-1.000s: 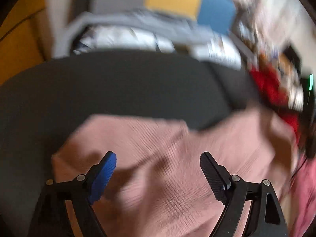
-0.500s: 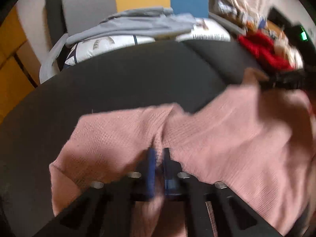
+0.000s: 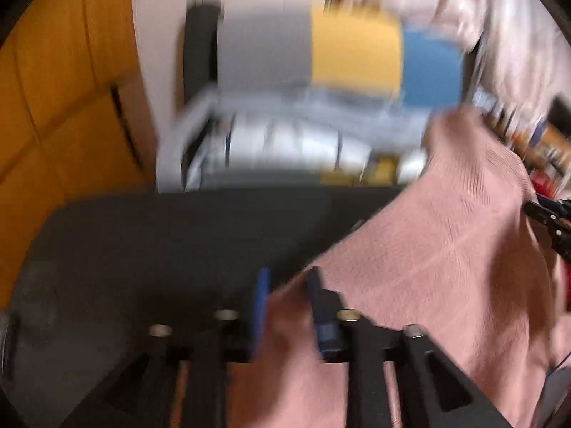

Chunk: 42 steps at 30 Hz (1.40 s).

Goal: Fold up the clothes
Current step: 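Spread the pink sweater flat across the bench with both grippers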

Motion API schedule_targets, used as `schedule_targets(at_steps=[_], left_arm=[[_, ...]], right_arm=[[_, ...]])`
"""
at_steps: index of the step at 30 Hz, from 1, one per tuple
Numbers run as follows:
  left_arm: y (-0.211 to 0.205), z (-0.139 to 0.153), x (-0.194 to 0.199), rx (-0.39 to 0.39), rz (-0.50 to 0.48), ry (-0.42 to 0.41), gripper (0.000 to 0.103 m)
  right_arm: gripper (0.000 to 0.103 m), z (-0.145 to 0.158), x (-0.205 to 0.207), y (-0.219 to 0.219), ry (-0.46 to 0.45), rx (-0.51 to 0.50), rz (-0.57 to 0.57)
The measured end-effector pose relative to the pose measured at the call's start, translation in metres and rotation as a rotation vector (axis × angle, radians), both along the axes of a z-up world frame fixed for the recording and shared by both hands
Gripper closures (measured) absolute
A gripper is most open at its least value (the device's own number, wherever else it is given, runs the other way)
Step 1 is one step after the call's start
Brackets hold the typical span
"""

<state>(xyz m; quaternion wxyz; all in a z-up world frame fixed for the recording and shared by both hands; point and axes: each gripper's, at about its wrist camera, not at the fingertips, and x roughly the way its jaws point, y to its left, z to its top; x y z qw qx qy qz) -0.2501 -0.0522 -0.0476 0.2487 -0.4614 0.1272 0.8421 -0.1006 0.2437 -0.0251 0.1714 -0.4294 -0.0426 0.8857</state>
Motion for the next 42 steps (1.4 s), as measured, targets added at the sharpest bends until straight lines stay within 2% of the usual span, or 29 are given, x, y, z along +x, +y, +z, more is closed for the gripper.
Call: schedule_targets(at_steps=[1, 2, 3, 5, 7, 8, 9, 11, 13, 14, 16, 19, 20, 22, 24, 28, 32, 34, 36, 37, 38, 39, 42], left_arm=[[-0.001, -0.015, -0.002, -0.026, 0.012, -0.056, 0.074], [-0.006, -0.021, 0.001, -0.023, 0.013, -0.063, 0.074], [-0.011, -0.026, 0.004, -0.016, 0.014, -0.064, 0.074], [-0.030, -0.017, 0.016, 0.033, 0.019, 0.000, 0.072], [-0.049, -0.012, 0.026, 0.051, 0.060, 0.038, 0.055], [-0.061, -0.011, 0.030, 0.046, 0.101, 0.064, 0.041], [-0.069, -0.012, 0.035, 0.034, 0.123, 0.083, 0.037], [-0.086, -0.016, 0.046, -0.004, 0.154, 0.121, 0.037], [-0.098, -0.020, 0.052, -0.070, 0.178, 0.162, 0.031], [-0.102, -0.023, 0.053, -0.095, 0.198, 0.176, 0.026], [-0.113, -0.025, 0.050, -0.128, 0.239, 0.188, 0.023], [-0.130, -0.031, 0.032, -0.129, 0.321, 0.172, 0.022], [-0.140, -0.034, 0.023, -0.117, 0.355, 0.176, 0.017], [-0.154, -0.042, 0.001, -0.104, 0.426, 0.127, 0.014], [-0.163, -0.053, -0.020, -0.038, 0.423, 0.021, 0.015], [-0.147, -0.064, -0.059, 0.064, 0.353, -0.113, 0.015], [-0.109, -0.071, -0.077, 0.038, 0.264, -0.144, 0.015], [-0.089, -0.074, -0.078, 0.016, 0.201, -0.143, 0.018], [-0.068, -0.073, -0.067, -0.040, 0.122, -0.080, 0.047], [-0.059, -0.072, -0.059, -0.054, 0.084, -0.057, 0.057], [-0.051, -0.070, -0.052, -0.066, 0.045, -0.035, 0.082], [-0.055, -0.063, -0.052, -0.053, 0.060, -0.023, 0.093], [-0.075, -0.042, -0.054, -0.003, 0.128, 0.005, 0.094]], right_arm=[[0.081, -0.015, -0.002, 0.005, -0.051, -0.009, -0.034], [0.081, -0.030, -0.002, 0.009, -0.098, -0.012, -0.067], [0.081, -0.032, 0.003, 0.008, -0.096, -0.008, -0.070], [0.076, -0.021, 0.021, -0.002, -0.025, -0.005, -0.058], [0.075, -0.007, 0.035, -0.013, 0.027, -0.010, -0.073], [0.075, -0.003, 0.045, -0.019, 0.043, -0.024, -0.082], [0.075, -0.002, 0.052, -0.027, 0.043, -0.072, -0.073], [0.075, -0.009, 0.061, -0.049, 0.008, -0.180, -0.032], [0.075, -0.026, 0.075, -0.073, -0.055, -0.214, -0.006], [0.075, -0.034, 0.079, -0.082, -0.070, -0.222, 0.005], [0.075, -0.049, 0.082, -0.096, -0.090, -0.233, 0.024], [0.075, -0.073, 0.078, -0.104, -0.120, -0.182, -0.001], [0.075, -0.075, 0.079, -0.103, -0.110, -0.165, -0.014], [0.075, -0.075, 0.077, -0.098, -0.099, -0.164, -0.044], [0.075, -0.078, 0.079, -0.096, -0.085, -0.161, -0.068], [0.075, -0.083, 0.083, -0.103, -0.068, -0.119, -0.070], [0.075, -0.085, 0.083, -0.106, -0.052, -0.071, -0.065], [0.075, -0.085, 0.085, -0.105, -0.049, -0.073, -0.066], [0.075, -0.085, 0.084, -0.103, -0.047, -0.083, -0.070], [0.075, -0.085, 0.083, -0.103, -0.048, -0.086, -0.071], [0.075, -0.085, 0.083, -0.103, -0.048, -0.088, -0.072], [0.075, -0.085, 0.083, -0.103, -0.051, -0.086, -0.073], [0.075, -0.085, 0.081, -0.104, -0.065, -0.084, -0.078]])
